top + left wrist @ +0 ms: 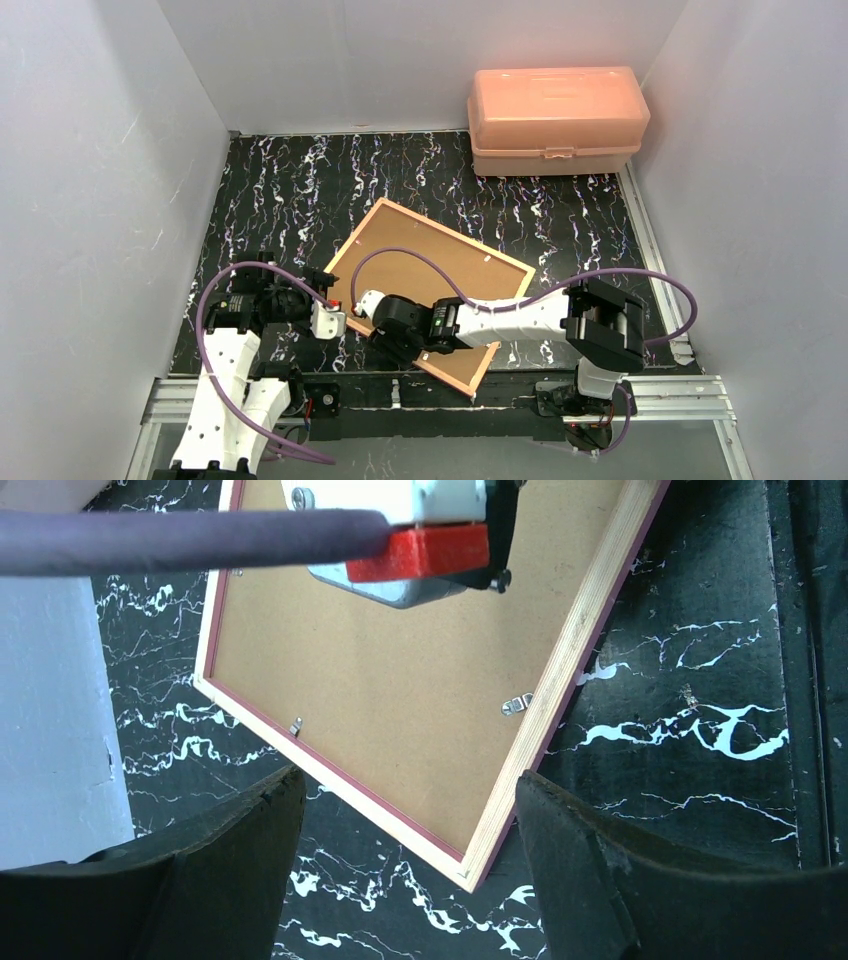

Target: Put the photo into the frame

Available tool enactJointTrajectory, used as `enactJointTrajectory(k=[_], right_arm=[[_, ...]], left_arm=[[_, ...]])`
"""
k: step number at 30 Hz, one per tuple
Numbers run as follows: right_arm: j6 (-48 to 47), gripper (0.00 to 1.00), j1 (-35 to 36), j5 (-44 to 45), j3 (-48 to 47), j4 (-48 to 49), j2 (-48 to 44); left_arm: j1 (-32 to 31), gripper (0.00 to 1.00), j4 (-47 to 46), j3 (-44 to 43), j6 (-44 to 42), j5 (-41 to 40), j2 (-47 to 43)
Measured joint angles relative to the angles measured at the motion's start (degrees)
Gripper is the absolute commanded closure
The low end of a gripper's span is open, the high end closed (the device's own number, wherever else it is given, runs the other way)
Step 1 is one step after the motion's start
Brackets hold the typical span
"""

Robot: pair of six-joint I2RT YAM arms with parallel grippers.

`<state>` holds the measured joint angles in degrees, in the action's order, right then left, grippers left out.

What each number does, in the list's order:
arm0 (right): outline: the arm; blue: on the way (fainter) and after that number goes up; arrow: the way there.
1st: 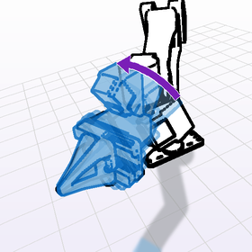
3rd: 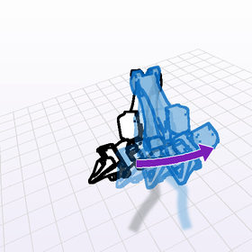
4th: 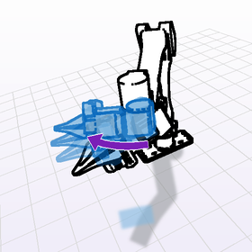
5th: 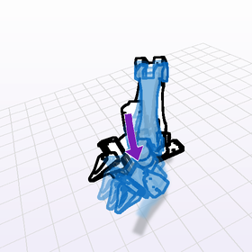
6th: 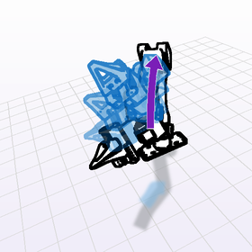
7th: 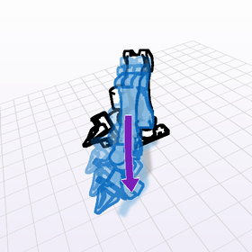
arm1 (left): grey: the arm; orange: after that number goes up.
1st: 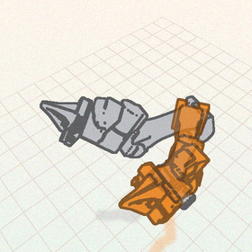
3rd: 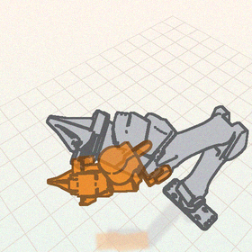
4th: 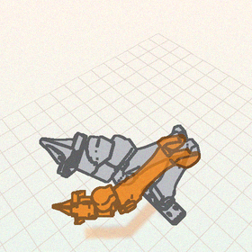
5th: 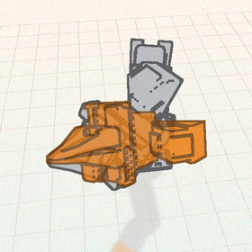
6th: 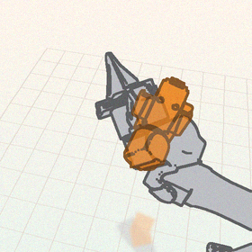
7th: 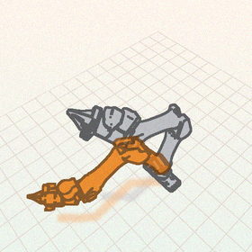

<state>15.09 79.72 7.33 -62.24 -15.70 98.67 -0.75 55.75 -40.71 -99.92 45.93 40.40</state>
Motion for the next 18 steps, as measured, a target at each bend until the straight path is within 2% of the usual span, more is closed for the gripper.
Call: enactJointTrajectory(k=[7,10,14,18], right_arm=[[0.13,0.65,0.28,0.85,0.0,1.38,1.86],[0.0,0.75,0.31,1.62,-0.02,1.64,2.29],[0.13,0.98,0.28,2.43,-0.02,1.73,2.29],[0.13,0.99,0.33,2.64,-0.28,1.27,2.29]], left_arm=[[0.0,0.25,0.0,0.04,-0.15,0.07,-0.11],[0.0,0.25,0.0,0.24,-0.15,0.11,-0.11],[0.0,0.25,-0.02,0.57,-0.15,0.52,-0.11],[0.0,0.25,-0.07,1.05,-0.13,0.87,-0.15]])
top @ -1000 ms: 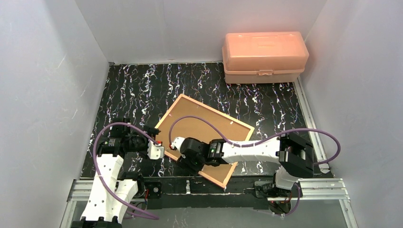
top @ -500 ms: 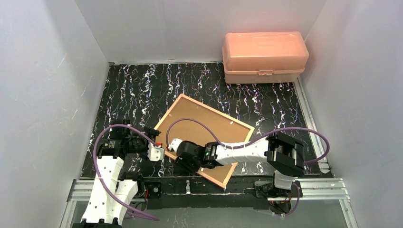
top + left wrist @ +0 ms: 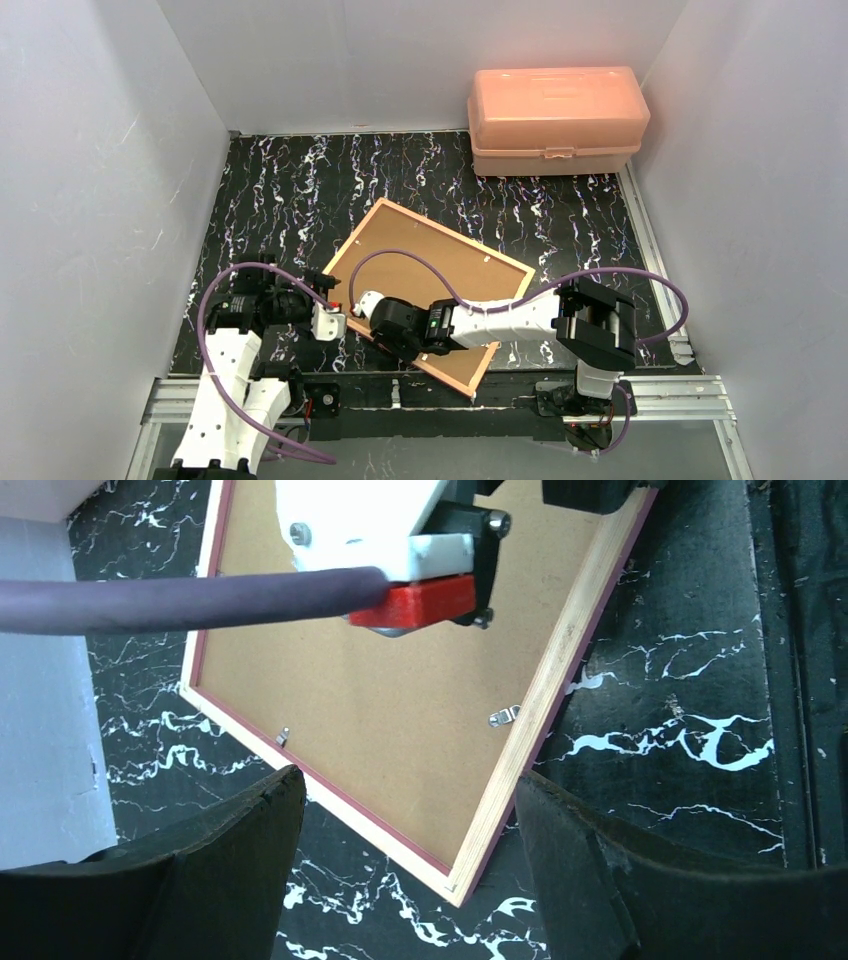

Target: Put the photo into the frame

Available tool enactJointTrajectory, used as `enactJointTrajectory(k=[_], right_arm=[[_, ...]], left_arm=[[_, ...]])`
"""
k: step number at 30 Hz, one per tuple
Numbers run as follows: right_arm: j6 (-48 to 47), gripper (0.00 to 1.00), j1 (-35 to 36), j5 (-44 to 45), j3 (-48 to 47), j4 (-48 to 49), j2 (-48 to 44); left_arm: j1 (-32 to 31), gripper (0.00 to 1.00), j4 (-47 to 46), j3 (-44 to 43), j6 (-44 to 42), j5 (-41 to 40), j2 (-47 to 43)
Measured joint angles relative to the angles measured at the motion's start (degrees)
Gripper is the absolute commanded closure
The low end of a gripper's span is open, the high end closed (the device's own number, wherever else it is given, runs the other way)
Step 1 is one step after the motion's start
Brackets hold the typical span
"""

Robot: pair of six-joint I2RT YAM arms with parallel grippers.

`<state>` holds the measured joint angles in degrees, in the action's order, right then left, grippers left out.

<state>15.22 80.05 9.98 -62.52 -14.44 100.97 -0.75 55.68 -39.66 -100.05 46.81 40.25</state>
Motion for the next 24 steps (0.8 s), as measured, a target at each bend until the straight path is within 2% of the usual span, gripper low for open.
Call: enactJointTrajectory(k=[6,14,19,24], right_arm=[[-0.44,0.99,-0.55,-0.24,-2.93,-4.61,-0.52],[-0.33,0.99,-3.48,-3.61,-6.21,-7.93,-6.97],[-0.17,0.99,-3.91,-4.61,-7.63,-8.15,-7.82],[-0.13,0.99,-4.02,-5.92,-8.11,-9.29,-7.82]], left_arm=[[0.0,0.21,-0.39,3.56,-1.79,0.42,-0.72],[0.0,0.2,-0.74,9.79,-9.55,0.76,-4.85],[0.0,0.22,-7.69,15.65,-12.02,2.16,-9.6],[0.0,0.22,-15.85,16.92,-12.31,3.28,-8.76]])
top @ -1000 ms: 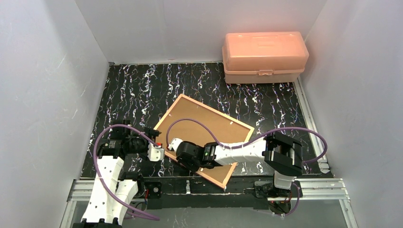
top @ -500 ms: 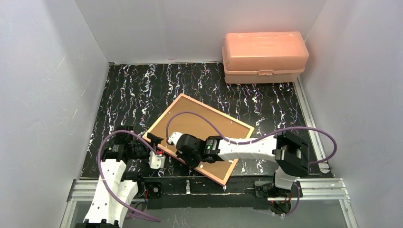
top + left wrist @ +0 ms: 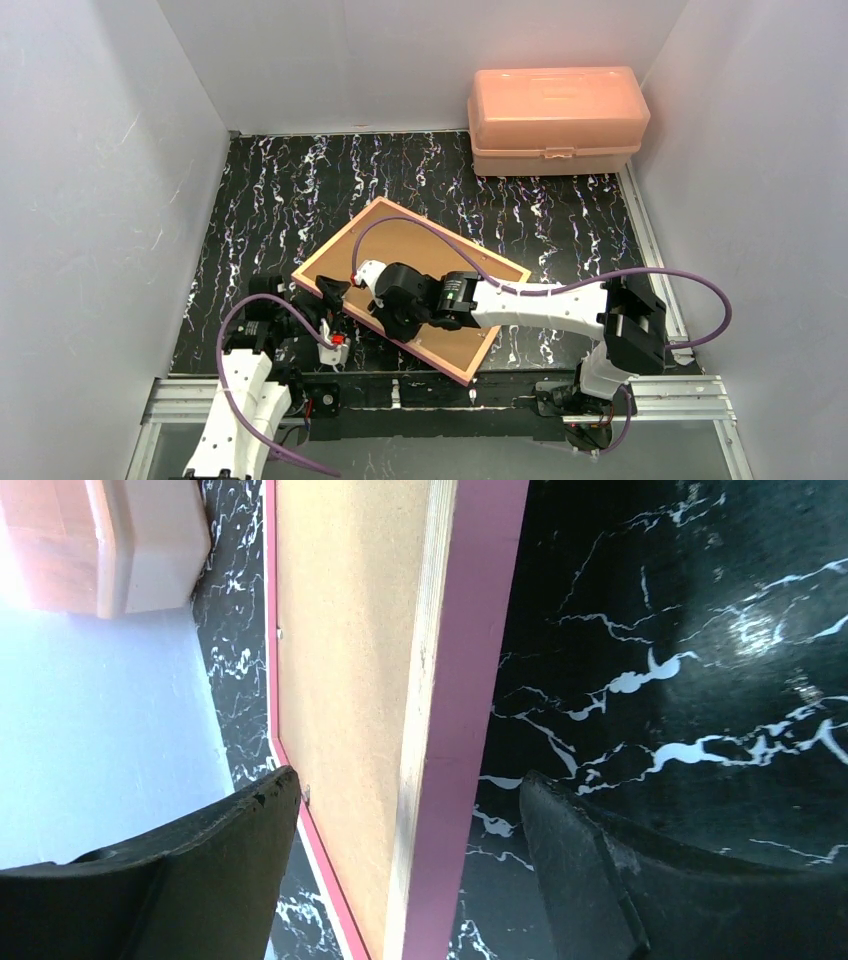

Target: Put the photo into the frame

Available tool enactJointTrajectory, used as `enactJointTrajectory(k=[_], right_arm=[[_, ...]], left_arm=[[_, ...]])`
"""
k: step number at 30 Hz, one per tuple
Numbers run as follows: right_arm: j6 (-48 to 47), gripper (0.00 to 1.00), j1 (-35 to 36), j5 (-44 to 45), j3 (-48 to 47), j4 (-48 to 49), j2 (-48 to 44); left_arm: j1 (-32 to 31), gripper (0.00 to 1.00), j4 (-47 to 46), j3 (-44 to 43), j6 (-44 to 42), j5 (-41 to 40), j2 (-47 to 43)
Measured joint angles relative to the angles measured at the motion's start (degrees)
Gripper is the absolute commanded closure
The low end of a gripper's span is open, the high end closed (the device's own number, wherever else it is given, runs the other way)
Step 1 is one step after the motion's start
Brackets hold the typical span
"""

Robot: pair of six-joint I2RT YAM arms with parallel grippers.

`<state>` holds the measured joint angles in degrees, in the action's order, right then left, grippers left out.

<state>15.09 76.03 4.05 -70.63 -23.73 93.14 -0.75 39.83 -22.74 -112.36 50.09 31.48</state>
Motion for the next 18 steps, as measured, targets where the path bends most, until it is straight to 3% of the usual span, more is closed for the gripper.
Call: enactJointTrajectory(k=[5,11,13,18], right_arm=[[0.2,0.99,-0.46,-1.29,-1.2,-0.48,0.0],[0.81,0.99,-0.76,-2.03,-2.99,-0.72,0.0],[0.87,0.99,-0.83,-2.08,-3.13,-0.7,0.0],[0.96,0.51,-1.55,-1.22,-5.01,-2.34,0.0]], left_arm=[[0.0,0.31,-3.61,0.0,-2.27,0.28,4.28],[0.0,0.65,-8.37,0.37,-4.83,1.05,6.38],[0.0,0.72,-10.25,0.87,-4.02,1.14,6.01],[0.17,0.84,-12.9,1.36,-2.54,0.74,5.42]])
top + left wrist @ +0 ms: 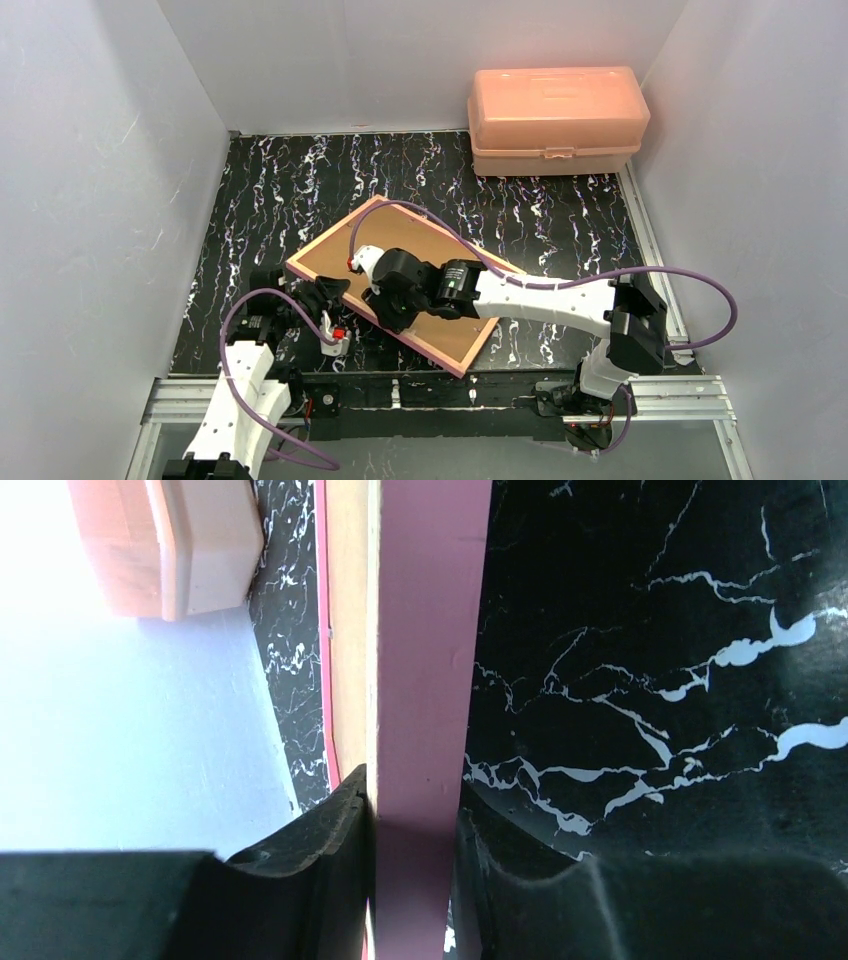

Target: Put the photo into the frame

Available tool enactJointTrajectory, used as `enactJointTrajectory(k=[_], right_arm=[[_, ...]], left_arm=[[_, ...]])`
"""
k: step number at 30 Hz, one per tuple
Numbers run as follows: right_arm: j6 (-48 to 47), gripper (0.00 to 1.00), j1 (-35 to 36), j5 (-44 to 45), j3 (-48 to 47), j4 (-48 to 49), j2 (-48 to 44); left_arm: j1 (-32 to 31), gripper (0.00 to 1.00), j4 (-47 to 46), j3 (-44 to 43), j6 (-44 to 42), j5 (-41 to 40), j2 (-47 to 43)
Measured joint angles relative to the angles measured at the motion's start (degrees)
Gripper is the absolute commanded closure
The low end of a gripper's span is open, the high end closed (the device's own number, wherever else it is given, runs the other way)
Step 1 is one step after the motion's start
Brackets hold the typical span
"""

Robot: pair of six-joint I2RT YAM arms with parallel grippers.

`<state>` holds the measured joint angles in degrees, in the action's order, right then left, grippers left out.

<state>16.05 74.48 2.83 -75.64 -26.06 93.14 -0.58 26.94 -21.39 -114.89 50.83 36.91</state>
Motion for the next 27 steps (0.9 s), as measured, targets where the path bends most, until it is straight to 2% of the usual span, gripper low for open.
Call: enactJointTrajectory(k=[1,4,6,8,18,27], right_arm=[[-0.26,0.42,0.0,0.42,-0.48,-0.74,0.0],[-1.77,0.22,0.17,3.13,-3.02,-2.08,0.0],[-2.86,0.13,0.26,5.03,-4.92,-2.99,-0.09],[-4.42,0.08,0.44,7.15,-6.8,-4.28,-0.35],[-14.99,0.08,5.44,17.03,-10.21,-9.03,-1.4],[-23.41,0.18,6.03,23.08,-12.35,-11.58,-1.42]], left_arm=[[0.0,0.85,-0.09,-0.11,0.5,0.09,-0.24],[-0.02,0.85,0.35,-0.61,1.86,0.28,-0.85],[-0.02,0.84,0.74,-1.55,3.15,0.46,-1.07],[-0.02,0.84,1.6,-3.26,4.81,0.79,-1.14],[-0.02,0.83,11.5,-19.21,13.16,1.03,1.55],[-0.02,0.83,18.38,-22.43,13.86,1.18,1.07]])
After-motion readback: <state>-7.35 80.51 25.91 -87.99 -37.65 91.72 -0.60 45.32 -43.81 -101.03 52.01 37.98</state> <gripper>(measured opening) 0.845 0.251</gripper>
